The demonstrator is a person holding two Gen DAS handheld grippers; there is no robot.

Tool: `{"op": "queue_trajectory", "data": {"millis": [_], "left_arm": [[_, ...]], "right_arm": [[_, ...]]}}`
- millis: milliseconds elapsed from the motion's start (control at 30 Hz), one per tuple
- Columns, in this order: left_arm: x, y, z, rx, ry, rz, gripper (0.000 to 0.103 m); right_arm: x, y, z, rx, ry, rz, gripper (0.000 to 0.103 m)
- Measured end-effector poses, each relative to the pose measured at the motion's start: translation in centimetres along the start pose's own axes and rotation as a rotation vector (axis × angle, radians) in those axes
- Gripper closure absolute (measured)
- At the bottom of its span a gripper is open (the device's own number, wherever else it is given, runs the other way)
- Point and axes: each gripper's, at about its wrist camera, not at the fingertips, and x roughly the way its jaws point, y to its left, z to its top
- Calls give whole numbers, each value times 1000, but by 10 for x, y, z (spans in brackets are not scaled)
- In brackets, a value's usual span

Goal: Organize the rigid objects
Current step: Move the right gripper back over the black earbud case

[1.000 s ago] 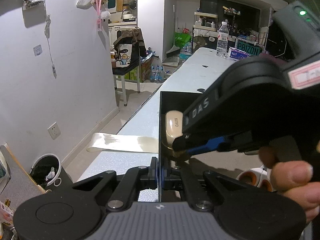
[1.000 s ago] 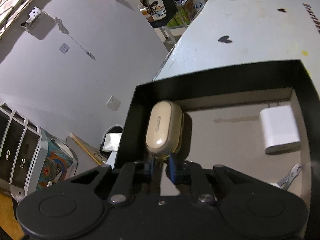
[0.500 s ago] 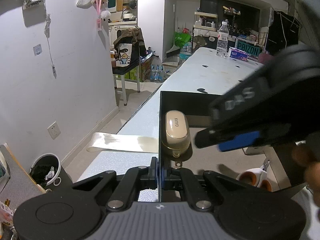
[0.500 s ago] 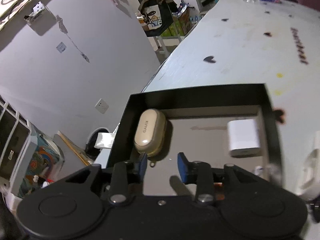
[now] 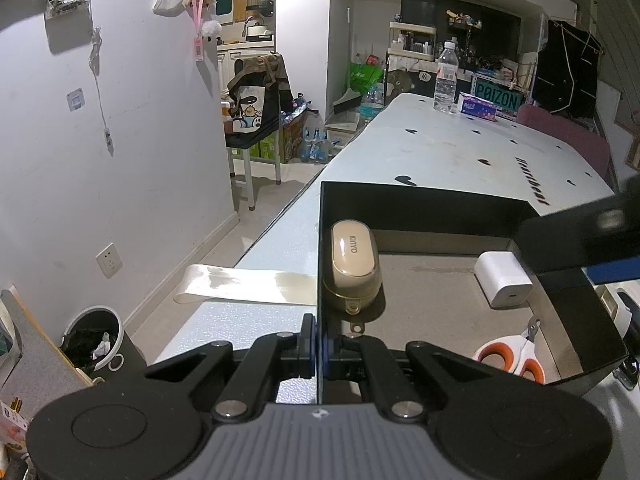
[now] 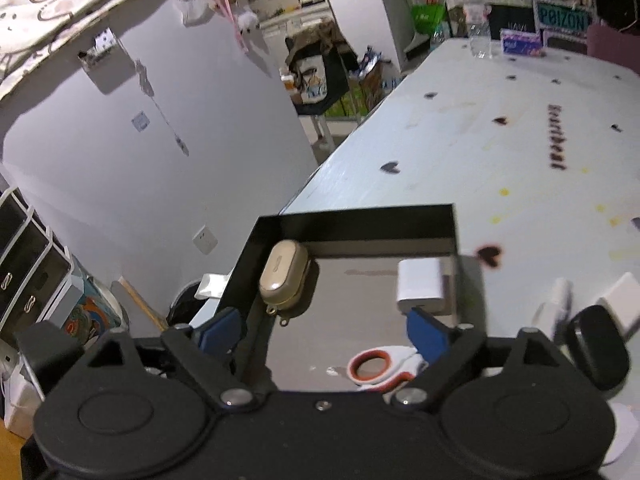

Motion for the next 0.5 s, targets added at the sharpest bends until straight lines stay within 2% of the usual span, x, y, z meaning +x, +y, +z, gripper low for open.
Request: {"op": "queue_trajectory", "data": {"millis": [200, 500], "left_arm": [[0, 0, 0, 0, 0, 0, 100], [0, 0, 0, 0, 1, 1, 100]], "right_arm": [[-27, -19, -10, -4, -69, -20, 6], [-66, -66, -25, 8, -161, -97, 6]]}}
